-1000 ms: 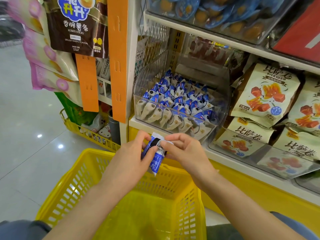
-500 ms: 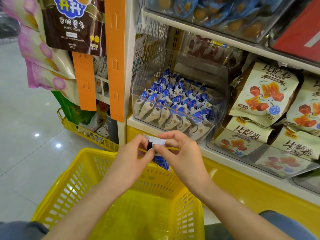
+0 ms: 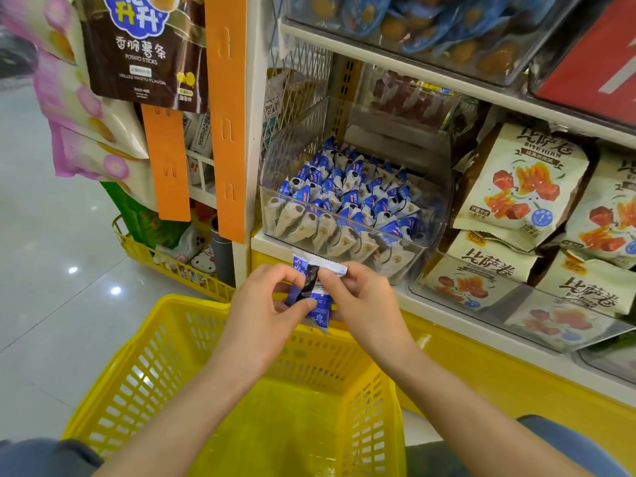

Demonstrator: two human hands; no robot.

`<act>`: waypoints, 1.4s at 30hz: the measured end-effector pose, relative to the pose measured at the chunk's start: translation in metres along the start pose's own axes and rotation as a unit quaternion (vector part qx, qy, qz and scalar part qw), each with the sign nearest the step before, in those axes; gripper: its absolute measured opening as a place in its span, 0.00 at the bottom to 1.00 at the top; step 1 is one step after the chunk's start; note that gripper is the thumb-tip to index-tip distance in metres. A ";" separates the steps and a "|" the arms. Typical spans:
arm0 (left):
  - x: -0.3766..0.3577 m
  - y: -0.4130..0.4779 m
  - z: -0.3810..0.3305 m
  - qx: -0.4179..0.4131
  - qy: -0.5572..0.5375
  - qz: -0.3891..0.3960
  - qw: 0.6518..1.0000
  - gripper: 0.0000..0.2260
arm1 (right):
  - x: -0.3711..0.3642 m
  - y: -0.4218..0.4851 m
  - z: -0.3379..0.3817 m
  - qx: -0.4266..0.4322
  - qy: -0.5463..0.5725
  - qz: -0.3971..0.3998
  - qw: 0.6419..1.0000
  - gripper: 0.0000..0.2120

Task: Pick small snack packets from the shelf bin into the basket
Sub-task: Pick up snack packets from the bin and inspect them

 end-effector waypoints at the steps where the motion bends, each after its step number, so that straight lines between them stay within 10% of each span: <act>1: 0.003 0.000 -0.002 -0.013 0.014 -0.006 1.000 0.17 | -0.001 0.000 0.001 0.002 0.003 0.012 1.000 0.11; 11: 0.008 -0.009 -0.030 -0.188 0.229 -0.041 0.954 0.01 | -0.006 0.000 -0.005 -0.096 0.137 0.069 0.983 0.09; 16: 0.002 0.002 -0.001 0.018 0.015 -0.020 1.000 0.07 | -0.008 -0.004 -0.006 -0.066 0.062 0.037 0.995 0.07; 25: -0.003 0.002 0.025 0.175 -0.191 -0.067 0.964 0.11 | -0.014 -0.005 -0.001 -0.050 0.155 0.100 0.982 0.11; 42: 0.002 -0.002 -0.008 -0.085 0.121 -0.061 0.987 0.06 | -0.009 -0.006 0.005 0.074 -0.019 0.026 0.997 0.11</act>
Point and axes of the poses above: each hand's wrist, its own y-axis towards the middle knuckle, its own x-axis out of the back of the hand, z = x × y, the point moved 6 cm from there along y, towards the middle knuckle, and after that the axes turned 2 degrees about -x, right-handed, at the moved point
